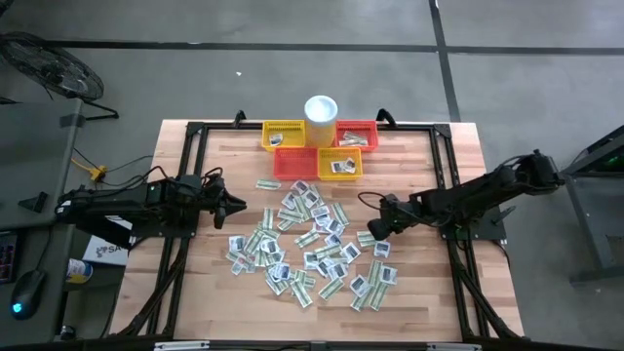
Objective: Pick & Place First Aid Supplies
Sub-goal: Put the green bandage pack into the top orange basket
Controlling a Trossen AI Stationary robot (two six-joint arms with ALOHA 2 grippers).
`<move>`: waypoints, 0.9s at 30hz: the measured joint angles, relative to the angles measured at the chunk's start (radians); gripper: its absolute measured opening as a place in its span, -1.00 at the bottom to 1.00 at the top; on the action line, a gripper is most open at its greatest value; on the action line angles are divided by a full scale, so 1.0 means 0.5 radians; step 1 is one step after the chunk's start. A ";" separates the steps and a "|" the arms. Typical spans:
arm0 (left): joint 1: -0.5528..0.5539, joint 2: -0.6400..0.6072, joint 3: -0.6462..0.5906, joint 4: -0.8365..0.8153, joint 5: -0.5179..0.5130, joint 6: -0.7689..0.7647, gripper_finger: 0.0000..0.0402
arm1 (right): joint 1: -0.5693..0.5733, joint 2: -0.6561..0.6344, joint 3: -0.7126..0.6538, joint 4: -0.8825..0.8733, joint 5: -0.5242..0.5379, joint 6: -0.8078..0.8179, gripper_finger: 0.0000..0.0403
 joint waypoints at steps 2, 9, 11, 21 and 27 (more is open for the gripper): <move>-0.001 0.000 0.000 0.000 0.001 0.000 -0.60 | 0.000 0.002 -0.001 0.010 0.011 0.000 -0.31; 0.000 -0.001 0.000 0.000 0.001 0.000 -0.60 | -0.001 0.005 -0.005 0.015 0.020 -0.005 -0.55; 0.000 -0.001 0.000 0.000 0.001 0.000 -0.60 | -0.002 0.006 -0.005 0.017 0.019 -0.008 -0.64; -0.001 -0.001 0.000 0.000 0.001 0.000 -0.60 | -0.002 0.006 -0.005 0.063 -0.033 -0.103 -0.99; 0.000 0.000 0.000 -0.001 0.001 0.000 -0.60 | -0.029 0.005 -0.005 0.233 -0.031 -0.163 -1.00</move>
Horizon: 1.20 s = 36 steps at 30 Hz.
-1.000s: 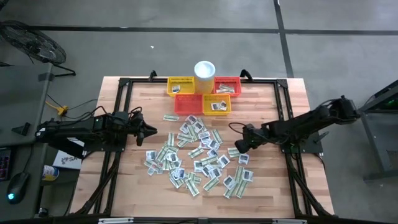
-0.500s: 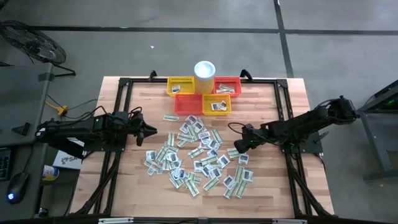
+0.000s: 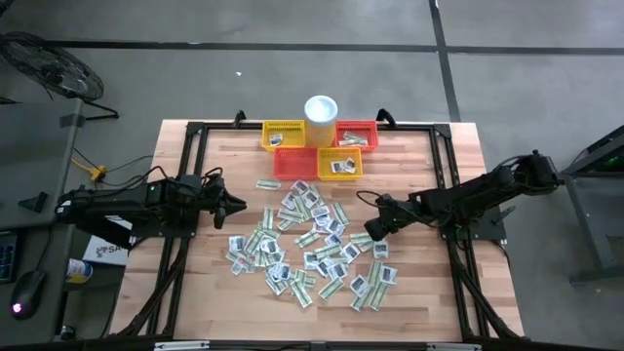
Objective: Pick & Place First Aid Supplies
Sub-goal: Put the green bandage pack into the top orange basket
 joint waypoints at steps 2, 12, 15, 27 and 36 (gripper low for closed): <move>0.000 0.000 0.000 0.000 0.000 0.000 -0.60 | -0.016 -0.004 0.000 0.061 0.002 -0.024 -1.00; 0.000 0.000 0.000 0.000 0.000 -0.001 -0.60 | -0.171 -0.120 0.126 0.028 0.010 -0.234 -1.00; 0.000 0.000 0.000 0.000 0.000 0.000 -0.60 | -0.243 -0.168 0.187 -0.007 0.012 -0.318 -1.00; 0.000 0.000 0.000 0.000 0.000 -0.001 -0.60 | -0.592 -0.202 0.500 -0.106 -0.007 -0.664 -1.00; 0.000 0.000 0.000 0.000 0.000 -0.001 -0.60 | -0.966 -0.202 0.799 -0.471 -0.003 -0.934 -1.00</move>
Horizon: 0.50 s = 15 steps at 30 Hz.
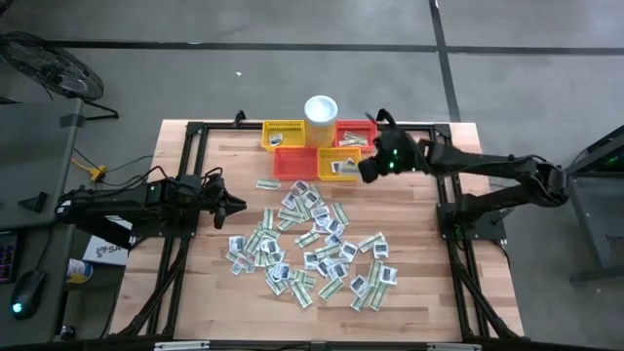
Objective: Pick & Place First Aid Supplies
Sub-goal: Put the green bandage pack into the top orange basket
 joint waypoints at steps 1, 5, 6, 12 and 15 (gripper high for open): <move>-0.001 0.000 0.000 0.000 -0.001 0.001 -0.60 | -0.037 0.000 0.027 -0.019 0.001 -0.026 -1.00; 0.000 0.000 0.000 0.000 0.000 0.000 -0.60 | -0.184 0.001 0.125 -0.090 0.072 -0.107 -1.00; 0.000 0.000 0.000 0.000 0.000 0.000 -0.60 | -0.226 0.007 0.144 -0.105 0.089 -0.128 -1.00; 0.000 0.000 0.000 0.000 0.000 0.000 -0.60 | -0.492 0.155 0.198 -0.134 0.057 -0.316 -1.00; 0.000 0.000 0.000 0.000 0.000 0.000 -0.60 | -0.620 0.267 0.228 -0.098 -0.012 -0.436 -1.00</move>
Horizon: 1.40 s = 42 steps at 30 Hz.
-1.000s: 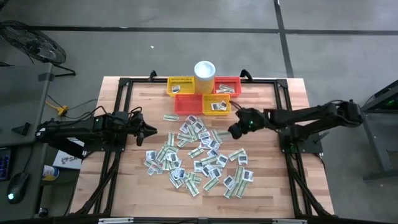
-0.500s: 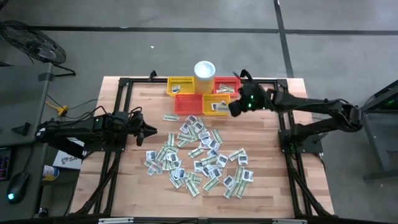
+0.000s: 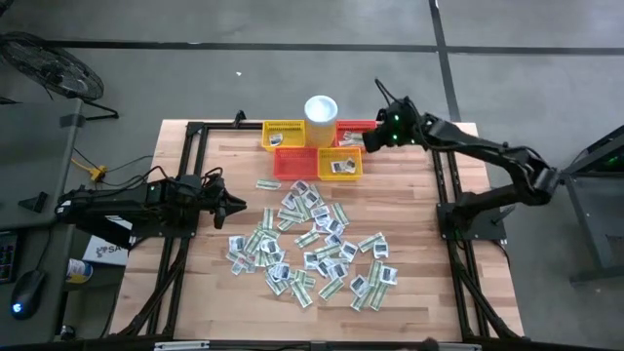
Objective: Pick & Place First Aid Supplies
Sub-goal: Put the green bandage pack into the top orange basket
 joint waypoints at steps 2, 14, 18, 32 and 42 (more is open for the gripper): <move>0.000 -0.001 0.000 0.000 0.000 0.000 -0.60 | -0.074 0.093 0.029 0.037 -0.053 -0.088 -1.00; 0.000 -0.001 0.000 0.000 0.000 0.000 -0.60 | -0.339 0.698 0.373 0.123 -0.463 -0.403 -1.00; 0.000 -0.001 0.000 0.000 0.000 0.000 -0.60 | -0.359 0.833 0.437 0.119 -0.527 -0.418 -1.00; 0.000 -0.001 0.000 0.000 0.000 0.000 -0.60 | -0.357 0.869 0.442 0.073 -0.463 -0.352 -0.40; 0.000 0.000 0.000 0.000 0.000 0.000 -0.60 | -0.307 0.621 0.440 -0.378 0.121 -0.350 -0.06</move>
